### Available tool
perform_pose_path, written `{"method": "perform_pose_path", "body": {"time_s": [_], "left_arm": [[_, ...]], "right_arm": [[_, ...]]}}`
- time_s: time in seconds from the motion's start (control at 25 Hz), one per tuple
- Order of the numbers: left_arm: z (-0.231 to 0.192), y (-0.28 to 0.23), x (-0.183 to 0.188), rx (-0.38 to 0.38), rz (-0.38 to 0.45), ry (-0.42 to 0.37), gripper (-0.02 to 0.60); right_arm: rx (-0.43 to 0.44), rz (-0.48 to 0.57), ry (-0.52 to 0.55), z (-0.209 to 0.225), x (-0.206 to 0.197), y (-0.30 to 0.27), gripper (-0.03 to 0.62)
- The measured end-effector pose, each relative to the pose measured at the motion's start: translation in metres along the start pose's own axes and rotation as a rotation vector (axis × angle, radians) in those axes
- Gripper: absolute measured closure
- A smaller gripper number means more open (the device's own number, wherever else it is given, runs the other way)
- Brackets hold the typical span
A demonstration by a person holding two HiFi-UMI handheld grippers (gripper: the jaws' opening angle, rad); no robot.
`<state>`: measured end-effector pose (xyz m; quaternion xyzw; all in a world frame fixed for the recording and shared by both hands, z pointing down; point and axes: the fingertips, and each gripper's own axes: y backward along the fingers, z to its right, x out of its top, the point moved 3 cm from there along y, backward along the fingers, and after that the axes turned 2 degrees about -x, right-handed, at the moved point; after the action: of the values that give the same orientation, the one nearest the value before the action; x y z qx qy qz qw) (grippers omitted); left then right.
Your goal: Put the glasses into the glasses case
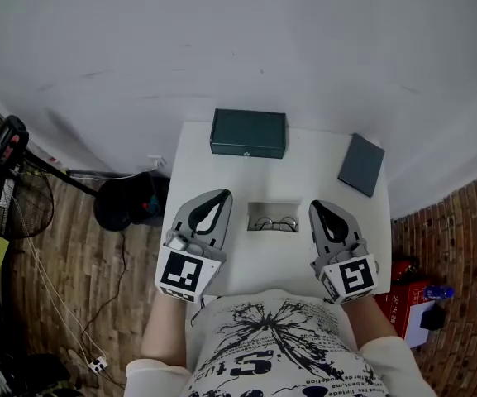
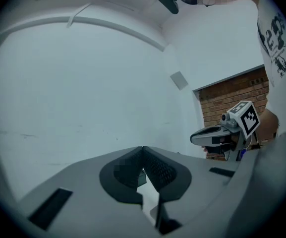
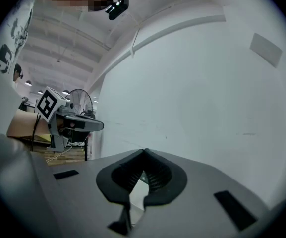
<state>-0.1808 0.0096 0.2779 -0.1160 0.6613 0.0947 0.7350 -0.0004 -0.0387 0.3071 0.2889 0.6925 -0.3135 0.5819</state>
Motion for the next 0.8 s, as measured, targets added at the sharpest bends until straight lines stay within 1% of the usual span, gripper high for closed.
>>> {"method": "perform_pose_path", "body": {"time_s": [0.24, 0.32, 0.4, 0.52, 0.68, 0.8], "left_arm": [[-0.006, 0.008, 0.006, 0.051, 0.007, 0.023, 0.568], [-0.007, 0.007, 0.01, 0.064, 0.033, 0.039, 0.568], [-0.007, 0.005, 0.011, 0.068, 0.04, 0.047, 0.568], [-0.006, 0.002, 0.006, 0.069, 0.01, 0.054, 0.568], [-0.005, -0.004, 0.01, 0.07, 0.037, 0.062, 0.568], [-0.004, -0.005, 0.006, 0.066, 0.013, 0.059, 0.568]], "right_arm": [[-0.011, 0.017, -0.007, 0.003, 0.005, 0.001, 0.58], [-0.007, 0.018, -0.006, 0.004, 0.005, 0.001, 0.58], [-0.004, 0.011, -0.003, 0.006, 0.004, 0.001, 0.58], [-0.002, 0.002, 0.0, 0.007, 0.0, 0.001, 0.58], [-0.003, -0.002, -0.002, 0.009, -0.002, 0.001, 0.582], [-0.01, 0.002, -0.008, 0.01, -0.003, 0.0, 0.582]]}}
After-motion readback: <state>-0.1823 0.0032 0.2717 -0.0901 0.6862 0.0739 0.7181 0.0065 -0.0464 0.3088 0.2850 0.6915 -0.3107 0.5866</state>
